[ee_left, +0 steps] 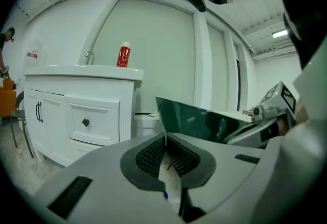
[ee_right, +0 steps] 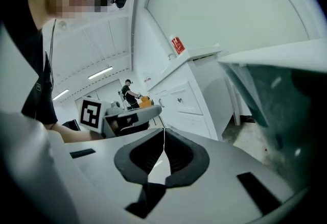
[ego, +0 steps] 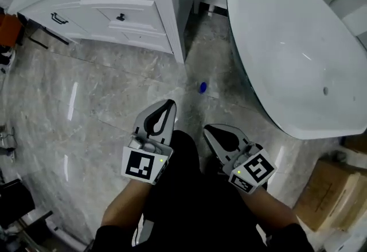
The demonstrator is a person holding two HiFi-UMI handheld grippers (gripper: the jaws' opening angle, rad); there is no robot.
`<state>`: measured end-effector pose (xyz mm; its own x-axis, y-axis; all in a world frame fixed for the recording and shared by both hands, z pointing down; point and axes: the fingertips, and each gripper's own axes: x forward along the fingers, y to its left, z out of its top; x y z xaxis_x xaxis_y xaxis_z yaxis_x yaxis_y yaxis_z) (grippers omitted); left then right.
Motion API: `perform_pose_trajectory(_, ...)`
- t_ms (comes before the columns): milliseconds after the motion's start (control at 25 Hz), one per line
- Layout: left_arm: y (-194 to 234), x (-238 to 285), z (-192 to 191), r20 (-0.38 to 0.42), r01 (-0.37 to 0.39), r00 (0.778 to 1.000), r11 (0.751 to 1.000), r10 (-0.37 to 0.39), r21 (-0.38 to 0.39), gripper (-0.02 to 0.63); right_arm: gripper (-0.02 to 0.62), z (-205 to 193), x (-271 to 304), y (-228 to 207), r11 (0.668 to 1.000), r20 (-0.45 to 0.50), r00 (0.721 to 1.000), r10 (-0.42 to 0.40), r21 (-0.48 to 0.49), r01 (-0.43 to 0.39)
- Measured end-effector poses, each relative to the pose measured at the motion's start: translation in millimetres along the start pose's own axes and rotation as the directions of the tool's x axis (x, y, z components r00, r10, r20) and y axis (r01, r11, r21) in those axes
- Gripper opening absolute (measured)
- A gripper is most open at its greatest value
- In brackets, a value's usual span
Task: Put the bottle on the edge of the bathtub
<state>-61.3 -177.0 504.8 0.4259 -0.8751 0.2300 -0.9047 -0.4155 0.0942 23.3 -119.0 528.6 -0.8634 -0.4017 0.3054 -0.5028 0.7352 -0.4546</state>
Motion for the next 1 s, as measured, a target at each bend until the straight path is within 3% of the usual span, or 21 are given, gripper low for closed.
perform_pose_trajectory(200, -36, -30, 71, -0.07, 0.018, 0.997, 0.994, -0.025, -0.105, 0.021, 0.028, 93, -39, 50, 1.0, 0.02, 1.0, 0.016, 0.003, -0.016)
perform_pose_trajectory(520, -79, -60, 209, -0.096, 0.082, 0.991, 0.992, -0.091, -0.097, 0.021, 0.028, 216, -98, 122, 1.0, 0.058, 0.998, 0.009, -0.02, -0.008)
perform_pose_trajectory(800, -93, -93, 309, -0.083, 0.114, 0.989, 0.987, -0.123, -0.111, 0.021, 0.028, 295, -146, 178, 0.998, 0.087, 0.996, 0.012, -0.069, -0.006)
perform_pose_trajectory(1000, -100, -117, 341, -0.1, 0.142, 0.984, 0.987, -0.148, -0.072, 0.021, 0.028, 324, -162, 204, 0.996, 0.125, 0.992, -0.02, -0.089, 0.031)
